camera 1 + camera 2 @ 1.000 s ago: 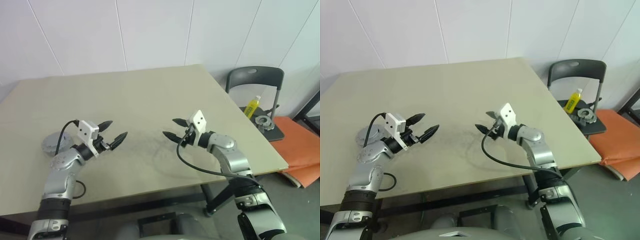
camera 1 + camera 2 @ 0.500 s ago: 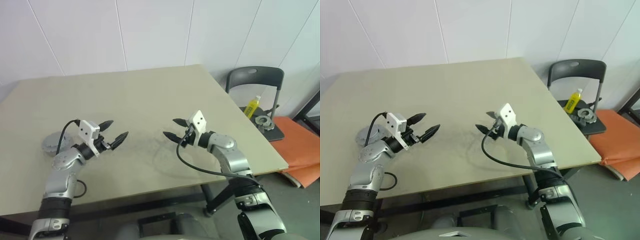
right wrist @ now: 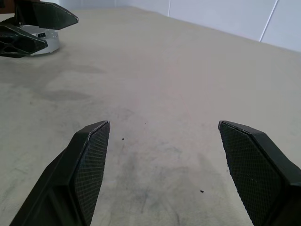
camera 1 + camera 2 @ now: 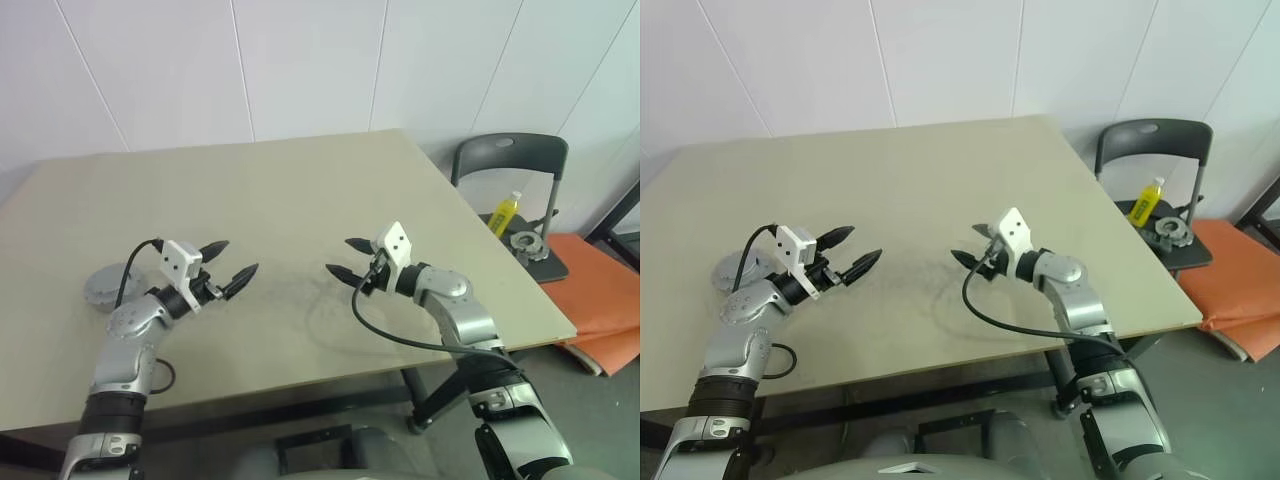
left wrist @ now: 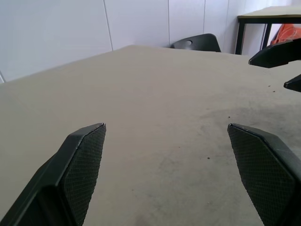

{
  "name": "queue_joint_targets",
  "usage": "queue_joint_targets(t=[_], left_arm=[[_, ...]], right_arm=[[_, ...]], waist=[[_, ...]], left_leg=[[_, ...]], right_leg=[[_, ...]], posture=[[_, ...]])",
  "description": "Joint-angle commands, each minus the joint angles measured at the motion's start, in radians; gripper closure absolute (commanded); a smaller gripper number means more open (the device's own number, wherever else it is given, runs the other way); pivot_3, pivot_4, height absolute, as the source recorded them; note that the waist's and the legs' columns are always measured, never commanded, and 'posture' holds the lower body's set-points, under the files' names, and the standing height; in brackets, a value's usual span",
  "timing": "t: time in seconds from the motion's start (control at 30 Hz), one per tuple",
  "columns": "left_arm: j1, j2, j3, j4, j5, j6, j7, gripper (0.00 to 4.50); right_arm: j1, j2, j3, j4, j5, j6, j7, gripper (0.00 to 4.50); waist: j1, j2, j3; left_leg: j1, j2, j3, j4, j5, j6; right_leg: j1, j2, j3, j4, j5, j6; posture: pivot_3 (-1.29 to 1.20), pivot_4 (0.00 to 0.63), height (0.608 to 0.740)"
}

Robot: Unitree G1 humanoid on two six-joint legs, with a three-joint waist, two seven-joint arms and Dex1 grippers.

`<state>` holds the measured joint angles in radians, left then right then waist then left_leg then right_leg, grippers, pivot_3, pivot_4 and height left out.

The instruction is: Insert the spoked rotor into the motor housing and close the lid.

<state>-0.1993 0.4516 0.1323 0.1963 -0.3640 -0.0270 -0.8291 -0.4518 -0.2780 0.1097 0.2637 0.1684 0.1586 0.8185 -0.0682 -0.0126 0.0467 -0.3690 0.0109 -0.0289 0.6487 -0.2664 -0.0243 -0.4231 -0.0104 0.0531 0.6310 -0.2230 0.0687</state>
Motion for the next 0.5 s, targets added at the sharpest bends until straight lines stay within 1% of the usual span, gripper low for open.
queue_joint_targets(t=[0.03,0.5], left_arm=[[-0.029,0.008,0.006,0.003,0.006,-0.021,-0.008,0.08],[-0.051,0.001,0.000,0.022,0.015,-0.029,-0.017,0.08]], right_arm=[[-0.035,-0.004,-0.003,-0.005,0.002,-0.028,0.001,0.60],[-0.037,-0.010,-0.007,-0.004,0.000,-0.041,0.003,0.60]], waist=[[0.000,0.000,0.000],[0.000,0.000,0.000]], left_leg=[[0.000,0.000,0.000,0.000,0.000,0.000],[0.001,0.000,0.000,0.000,0.000,0.000]], right_leg=[[0.000,0.000,0.000,0.000,0.000,0.000],[0.001,0.000,0.000,0.000,0.000,0.000]], posture=[[0.00,0.000,0.740],[0.00,0.000,0.740]])
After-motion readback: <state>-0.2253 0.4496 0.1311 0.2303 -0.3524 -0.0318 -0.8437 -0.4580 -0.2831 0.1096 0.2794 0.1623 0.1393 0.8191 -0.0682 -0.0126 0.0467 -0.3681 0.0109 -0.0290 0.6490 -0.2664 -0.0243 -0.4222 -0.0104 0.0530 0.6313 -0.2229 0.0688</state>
